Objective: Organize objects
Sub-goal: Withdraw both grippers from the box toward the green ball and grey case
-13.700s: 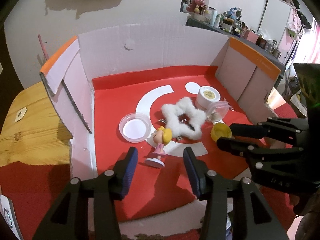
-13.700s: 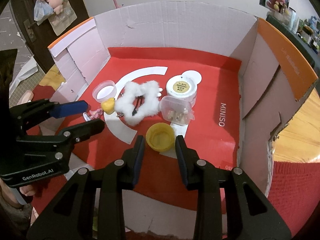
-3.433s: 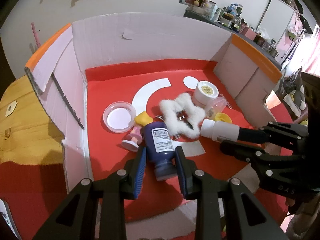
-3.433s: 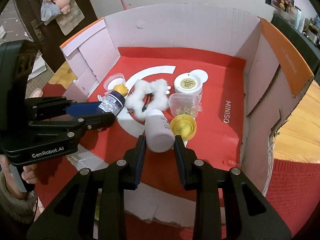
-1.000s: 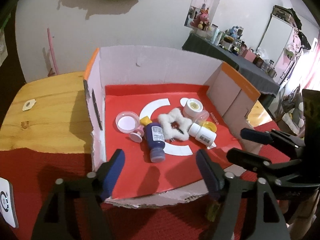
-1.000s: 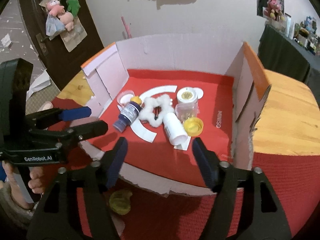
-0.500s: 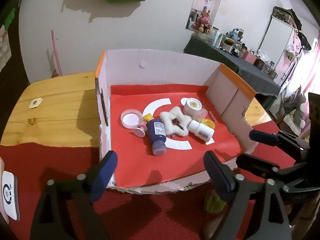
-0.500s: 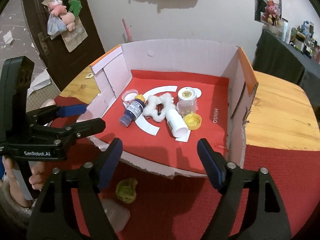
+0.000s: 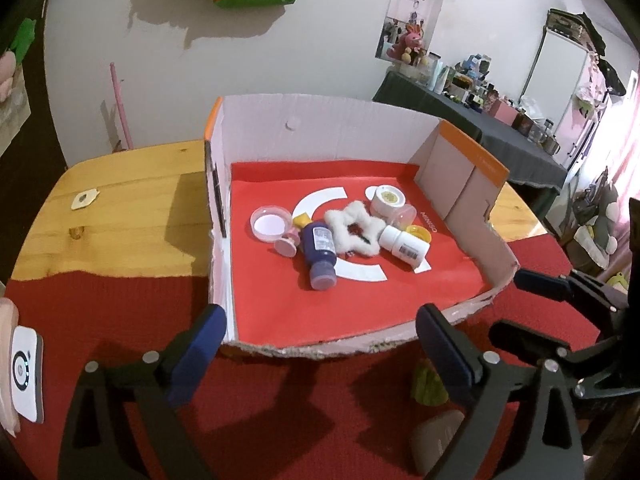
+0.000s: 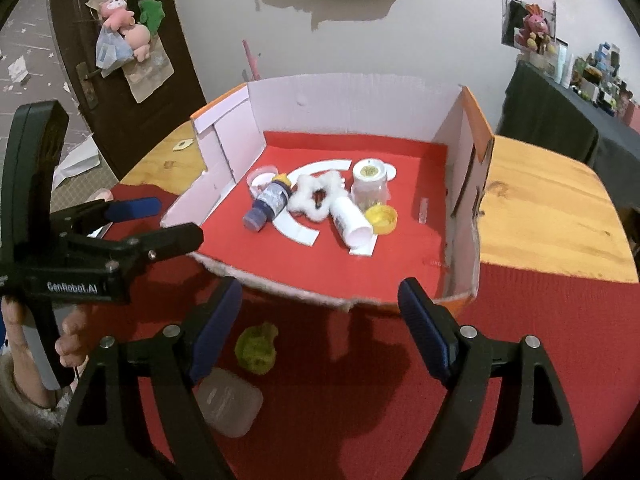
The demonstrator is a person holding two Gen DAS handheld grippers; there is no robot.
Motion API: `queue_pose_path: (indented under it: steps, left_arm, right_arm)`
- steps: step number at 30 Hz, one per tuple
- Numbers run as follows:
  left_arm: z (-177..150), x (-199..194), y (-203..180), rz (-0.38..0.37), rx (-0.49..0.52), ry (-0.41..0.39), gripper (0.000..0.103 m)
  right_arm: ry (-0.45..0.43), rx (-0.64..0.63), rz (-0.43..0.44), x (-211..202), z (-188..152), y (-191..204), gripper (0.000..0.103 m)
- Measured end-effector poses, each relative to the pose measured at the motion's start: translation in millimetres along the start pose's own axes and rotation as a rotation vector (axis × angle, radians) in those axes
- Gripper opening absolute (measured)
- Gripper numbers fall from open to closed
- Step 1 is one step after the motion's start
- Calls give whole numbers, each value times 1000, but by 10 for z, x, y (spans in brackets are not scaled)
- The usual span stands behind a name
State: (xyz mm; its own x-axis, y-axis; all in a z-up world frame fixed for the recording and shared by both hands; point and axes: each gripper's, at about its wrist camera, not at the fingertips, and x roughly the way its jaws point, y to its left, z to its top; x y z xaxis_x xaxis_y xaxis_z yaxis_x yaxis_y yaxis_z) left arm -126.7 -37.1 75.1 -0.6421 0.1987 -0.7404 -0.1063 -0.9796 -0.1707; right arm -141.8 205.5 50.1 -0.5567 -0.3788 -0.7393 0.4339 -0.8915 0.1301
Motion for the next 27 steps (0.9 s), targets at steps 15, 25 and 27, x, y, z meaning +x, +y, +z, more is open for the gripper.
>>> queue_pose_path:
  steps: [15,25,27]
  left_arm:
    - [-239,-43,-118,-19,10,24,99]
    - [-452,-38,-220,-38,23,54,99]
    - [-502,-29,-238,-42,23,63,99]
  right_arm:
    - [1,-6,-11,-126,-223,83,81]
    - [19,12,-23,-168,-390,48,81]
    - [21,18,-23,-172,-417,31,81]
